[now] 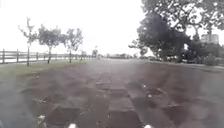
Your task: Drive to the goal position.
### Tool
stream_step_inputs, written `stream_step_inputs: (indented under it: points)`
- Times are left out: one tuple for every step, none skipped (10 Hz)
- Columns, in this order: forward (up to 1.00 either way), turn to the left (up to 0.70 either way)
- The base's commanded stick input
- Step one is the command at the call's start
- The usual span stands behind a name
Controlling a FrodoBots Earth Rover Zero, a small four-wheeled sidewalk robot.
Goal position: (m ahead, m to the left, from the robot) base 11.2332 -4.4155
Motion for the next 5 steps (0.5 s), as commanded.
stream_step_inputs:
  points:
    - [1.0,-0.03]
    - [1.0,-0.14]
    - [1.0,-0.28]
    - [1.0,-0.4]
    - [1.0,-0.19]
